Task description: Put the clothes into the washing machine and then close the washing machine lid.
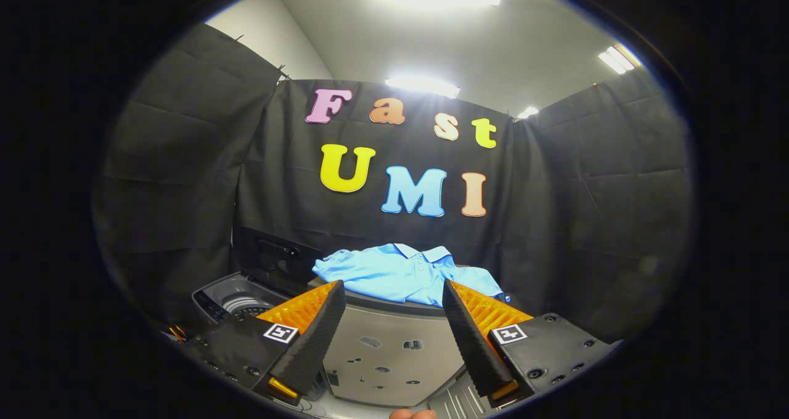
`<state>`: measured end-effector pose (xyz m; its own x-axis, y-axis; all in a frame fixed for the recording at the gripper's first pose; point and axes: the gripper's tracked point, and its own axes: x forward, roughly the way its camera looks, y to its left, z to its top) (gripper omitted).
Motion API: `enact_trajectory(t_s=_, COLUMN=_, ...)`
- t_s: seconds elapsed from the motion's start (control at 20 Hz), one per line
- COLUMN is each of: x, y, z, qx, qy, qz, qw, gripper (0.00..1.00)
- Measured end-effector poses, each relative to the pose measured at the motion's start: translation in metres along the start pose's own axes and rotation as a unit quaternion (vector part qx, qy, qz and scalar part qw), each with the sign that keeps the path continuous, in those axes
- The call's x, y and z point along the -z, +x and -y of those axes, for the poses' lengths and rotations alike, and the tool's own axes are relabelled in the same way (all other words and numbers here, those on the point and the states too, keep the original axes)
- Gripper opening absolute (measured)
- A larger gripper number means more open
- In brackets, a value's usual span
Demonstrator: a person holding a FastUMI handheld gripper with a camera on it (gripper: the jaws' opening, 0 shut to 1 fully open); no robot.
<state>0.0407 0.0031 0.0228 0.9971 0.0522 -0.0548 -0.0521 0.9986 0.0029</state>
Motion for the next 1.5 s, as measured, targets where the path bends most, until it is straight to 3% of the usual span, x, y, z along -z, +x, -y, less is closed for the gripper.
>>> enact_trajectory(t_s=0.15, x=0.006, y=0.022, z=-0.002, qx=-0.022, qy=0.029, qz=-0.026, qw=0.999, gripper=0.98)
enact_trajectory(t_s=0.35, x=0.015, y=0.055, z=0.018, qx=-0.004, qy=0.049, qz=-0.062, qw=0.997, gripper=0.98)
enact_trajectory(t_s=0.8, x=0.018, y=0.137, z=0.042, qx=0.013, qy=0.013, qz=-0.108, qw=0.994, gripper=0.98)
enact_trajectory(t_s=1.15, x=0.041, y=0.194, z=0.033, qx=-0.006, qy=0.024, qz=-0.216, qw=0.976, gripper=0.98)
enact_trajectory(t_s=1.5, x=0.051, y=0.244, z=0.04, qx=-0.007, qy=0.026, qz=-0.251, qw=0.968, gripper=0.99)
